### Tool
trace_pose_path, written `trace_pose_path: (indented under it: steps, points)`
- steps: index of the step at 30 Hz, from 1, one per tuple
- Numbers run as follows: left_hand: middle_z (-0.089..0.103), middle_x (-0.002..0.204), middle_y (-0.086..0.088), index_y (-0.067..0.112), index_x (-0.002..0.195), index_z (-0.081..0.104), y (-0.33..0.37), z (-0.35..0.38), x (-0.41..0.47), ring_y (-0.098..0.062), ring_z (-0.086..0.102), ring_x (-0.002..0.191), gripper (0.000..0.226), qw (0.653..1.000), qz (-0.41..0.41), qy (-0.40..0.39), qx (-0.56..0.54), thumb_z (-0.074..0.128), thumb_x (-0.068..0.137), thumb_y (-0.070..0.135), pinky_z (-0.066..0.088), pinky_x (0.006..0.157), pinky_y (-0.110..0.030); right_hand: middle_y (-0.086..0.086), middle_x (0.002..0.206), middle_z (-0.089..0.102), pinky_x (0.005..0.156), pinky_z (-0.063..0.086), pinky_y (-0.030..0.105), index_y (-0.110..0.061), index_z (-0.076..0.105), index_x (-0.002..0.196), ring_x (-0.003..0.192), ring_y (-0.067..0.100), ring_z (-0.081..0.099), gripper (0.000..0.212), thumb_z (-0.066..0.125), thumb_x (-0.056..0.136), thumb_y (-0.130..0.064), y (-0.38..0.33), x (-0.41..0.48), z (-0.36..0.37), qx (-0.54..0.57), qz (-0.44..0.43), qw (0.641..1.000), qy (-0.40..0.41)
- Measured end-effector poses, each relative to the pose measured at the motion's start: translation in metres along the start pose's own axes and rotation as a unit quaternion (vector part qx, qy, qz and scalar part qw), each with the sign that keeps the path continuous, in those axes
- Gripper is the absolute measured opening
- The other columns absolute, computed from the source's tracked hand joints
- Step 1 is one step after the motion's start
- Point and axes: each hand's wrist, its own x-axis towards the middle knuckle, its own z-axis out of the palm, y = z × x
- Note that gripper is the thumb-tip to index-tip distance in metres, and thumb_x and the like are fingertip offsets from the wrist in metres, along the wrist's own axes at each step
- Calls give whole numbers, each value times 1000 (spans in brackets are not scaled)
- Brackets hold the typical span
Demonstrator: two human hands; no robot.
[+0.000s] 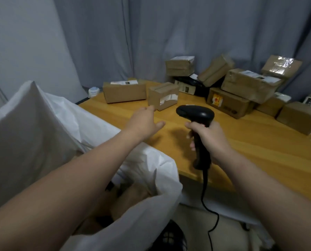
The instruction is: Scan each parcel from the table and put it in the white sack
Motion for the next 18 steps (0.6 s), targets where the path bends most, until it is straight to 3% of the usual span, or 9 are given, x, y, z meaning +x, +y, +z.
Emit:
trace_pose_path:
  steps: [5,13,18]
  points:
    - [37,140,-14,13,144,32,-4,21,88,-32,39,128,67,1000,-9,20,-5,58,90,46,38,103,-40,5,67,63,53,49,26,-7,66,99,54,16,56,26,69,83,-28,-12,73,-13,102,108,989,-25]
    - [4,159,-18,22,153,10,-17,54,207,-38,12,144,99,996,-78,28,-23,63,79,62,20,116,-49,3,63,61,42,46,21,-8,65,85,45,12,55,22,66,84,-30,8,157,-28,162,200,965,-47]
    - [26,148,-14,16,151,21,-22,63,224,-34,38,130,94,993,-53,7,-109,70,79,50,35,106,-41,3,62,59,41,46,21,-7,65,87,45,12,54,23,65,85,-30,22,162,-44,187,230,954,-41]
